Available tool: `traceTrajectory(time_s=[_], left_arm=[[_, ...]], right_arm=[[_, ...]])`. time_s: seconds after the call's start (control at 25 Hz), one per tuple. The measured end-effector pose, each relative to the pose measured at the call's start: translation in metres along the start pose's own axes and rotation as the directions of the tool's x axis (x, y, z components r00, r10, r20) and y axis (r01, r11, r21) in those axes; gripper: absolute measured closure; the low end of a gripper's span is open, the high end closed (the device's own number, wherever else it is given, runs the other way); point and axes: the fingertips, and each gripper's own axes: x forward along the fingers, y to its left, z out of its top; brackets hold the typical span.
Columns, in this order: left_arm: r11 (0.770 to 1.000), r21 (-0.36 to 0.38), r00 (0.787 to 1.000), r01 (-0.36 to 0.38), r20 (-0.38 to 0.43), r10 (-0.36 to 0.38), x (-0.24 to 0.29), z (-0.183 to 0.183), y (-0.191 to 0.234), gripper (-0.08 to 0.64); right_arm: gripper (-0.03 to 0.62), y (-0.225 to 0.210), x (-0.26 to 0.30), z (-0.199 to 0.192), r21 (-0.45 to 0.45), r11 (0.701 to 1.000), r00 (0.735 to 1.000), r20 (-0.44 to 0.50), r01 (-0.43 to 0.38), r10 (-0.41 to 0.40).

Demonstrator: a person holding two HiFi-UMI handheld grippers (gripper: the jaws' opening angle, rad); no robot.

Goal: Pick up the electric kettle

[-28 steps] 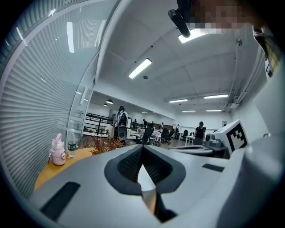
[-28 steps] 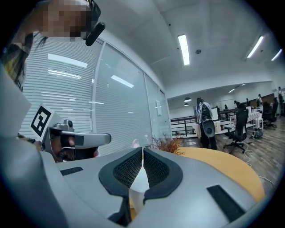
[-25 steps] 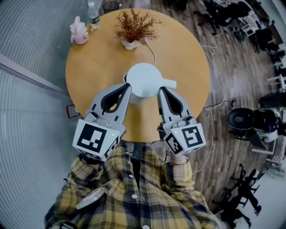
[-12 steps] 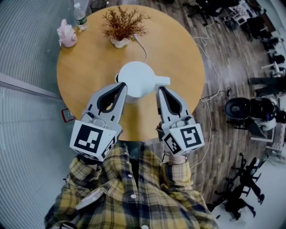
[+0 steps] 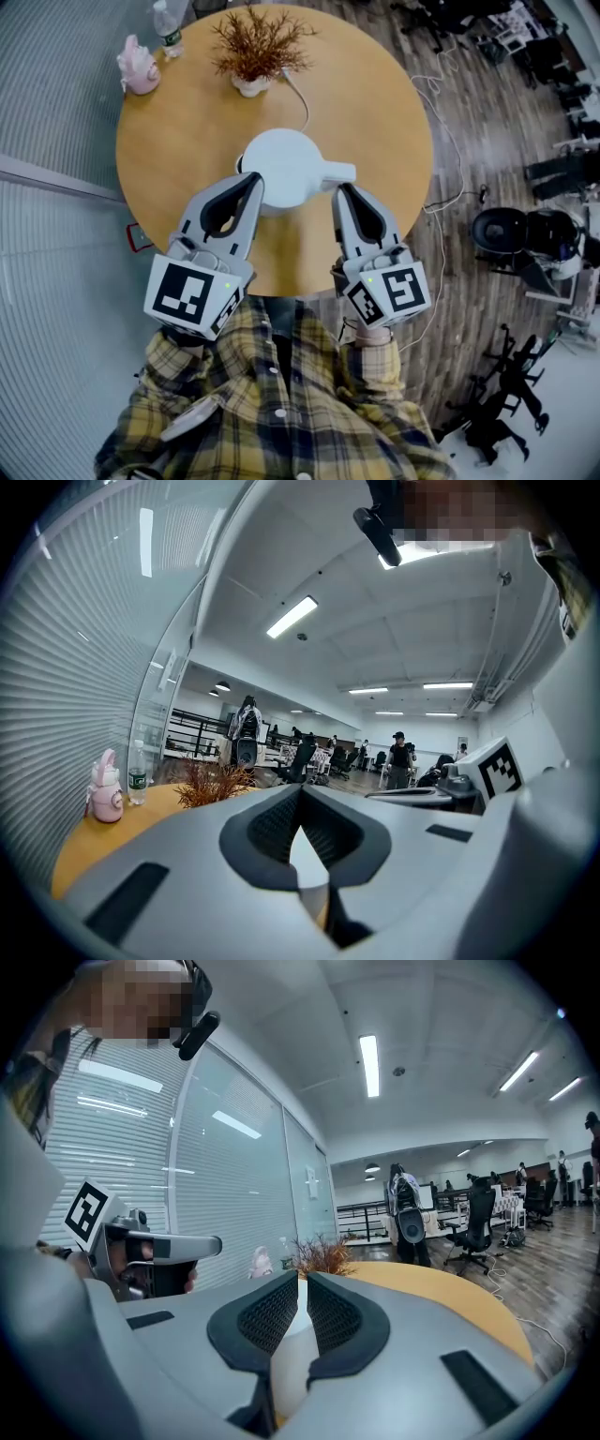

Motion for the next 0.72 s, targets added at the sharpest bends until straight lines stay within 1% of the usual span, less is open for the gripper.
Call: traceTrajectory(time_s=[0.28, 0.36, 0.52, 0.68, 0.72], left_arm=[[0.999, -0.018, 0.999, -0.032, -0.015, 0.032, 0.005, -0.009, 0.011, 0.558], [0.999, -0.018, 0.999, -0.045, -0.018, 0.044, 0.004, -0.01, 0.011, 0.558], [0.998, -0.021, 0.998, -0.065, -0.021, 0.064, 0.002, -0.012, 0.017, 0.558], [0.996, -0.028, 0.996, -0.081, -0.031, 0.08, 0.002, -0.021, 0.032, 0.558], [0.996, -0.029, 0.996, -0.086, -0.034, 0.085, 0.002, -0.023, 0.036, 0.558]], right_arm=[[0.547, -0.016, 0.002, -0.01, 0.026, 1.0, 1.0, -0.019, 0.011, -0.01], [0.488, -0.02, 0.0, -0.014, 0.035, 0.999, 0.999, -0.039, 0.001, 0.0], [0.447, -0.028, 0.0, -0.024, 0.038, 0.999, 0.997, -0.072, 0.004, -0.002], [0.364, -0.037, 0.009, -0.039, 0.038, 0.999, 0.995, -0.096, 0.032, -0.028], [0.352, -0.039, 0.011, -0.042, 0.039, 0.998, 0.994, -0.104, 0.04, -0.036]])
